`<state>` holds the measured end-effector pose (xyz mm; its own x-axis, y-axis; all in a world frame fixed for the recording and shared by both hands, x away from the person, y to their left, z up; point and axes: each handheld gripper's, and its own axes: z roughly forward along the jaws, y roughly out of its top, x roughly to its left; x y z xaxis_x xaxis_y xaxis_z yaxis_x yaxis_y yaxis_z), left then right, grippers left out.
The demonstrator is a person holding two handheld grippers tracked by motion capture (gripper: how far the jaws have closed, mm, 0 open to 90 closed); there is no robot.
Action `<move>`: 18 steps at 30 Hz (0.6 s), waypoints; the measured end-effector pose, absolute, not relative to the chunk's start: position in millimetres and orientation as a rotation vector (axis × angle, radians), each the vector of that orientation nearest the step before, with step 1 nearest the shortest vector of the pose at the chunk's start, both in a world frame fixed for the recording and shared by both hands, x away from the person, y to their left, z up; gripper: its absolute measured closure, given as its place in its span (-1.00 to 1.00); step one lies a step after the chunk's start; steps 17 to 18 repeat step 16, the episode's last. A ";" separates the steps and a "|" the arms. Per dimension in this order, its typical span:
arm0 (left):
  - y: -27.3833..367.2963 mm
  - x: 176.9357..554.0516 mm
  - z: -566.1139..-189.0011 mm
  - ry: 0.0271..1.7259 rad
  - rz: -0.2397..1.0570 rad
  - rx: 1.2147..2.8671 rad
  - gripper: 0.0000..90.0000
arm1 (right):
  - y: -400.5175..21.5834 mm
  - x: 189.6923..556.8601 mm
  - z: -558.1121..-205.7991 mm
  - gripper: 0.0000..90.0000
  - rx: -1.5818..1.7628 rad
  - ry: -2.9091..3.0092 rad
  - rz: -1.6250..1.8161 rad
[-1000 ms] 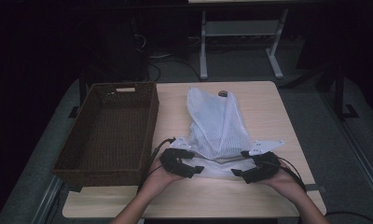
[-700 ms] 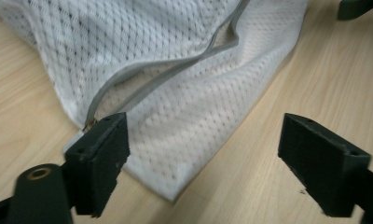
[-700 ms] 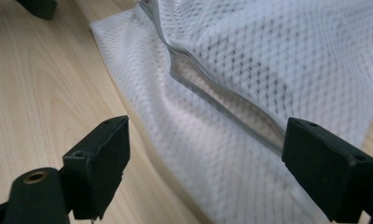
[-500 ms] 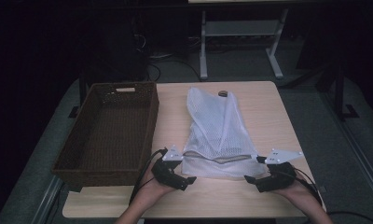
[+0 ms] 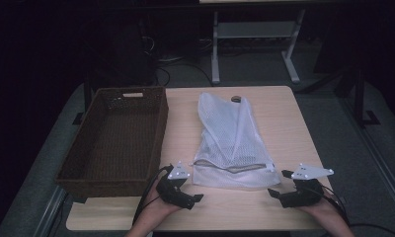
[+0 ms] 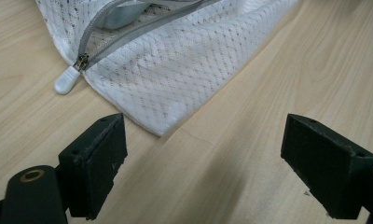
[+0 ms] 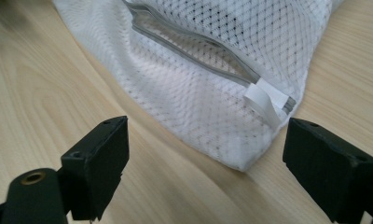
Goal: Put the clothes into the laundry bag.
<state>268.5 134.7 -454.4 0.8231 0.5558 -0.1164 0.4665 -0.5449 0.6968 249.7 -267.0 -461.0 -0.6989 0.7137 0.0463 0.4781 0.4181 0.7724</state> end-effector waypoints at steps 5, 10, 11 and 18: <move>136.0 269.8 -455.9 0.744 0.160 2.240 -0.69 | -268.1 251.2 -464.4 -0.69 1.022 2.413 1.148; 135.6 269.3 -456.4 0.744 0.159 2.246 -0.69 | -269.8 251.6 -464.2 -0.70 1.026 2.402 1.146; 135.7 269.3 -456.5 0.744 0.160 2.246 -0.69 | -270.2 251.2 -463.9 -0.70 1.030 2.399 1.146; 135.7 269.5 -455.0 0.749 0.168 2.240 -0.69 | -272.5 251.7 -463.4 -0.70 1.029 2.391 1.152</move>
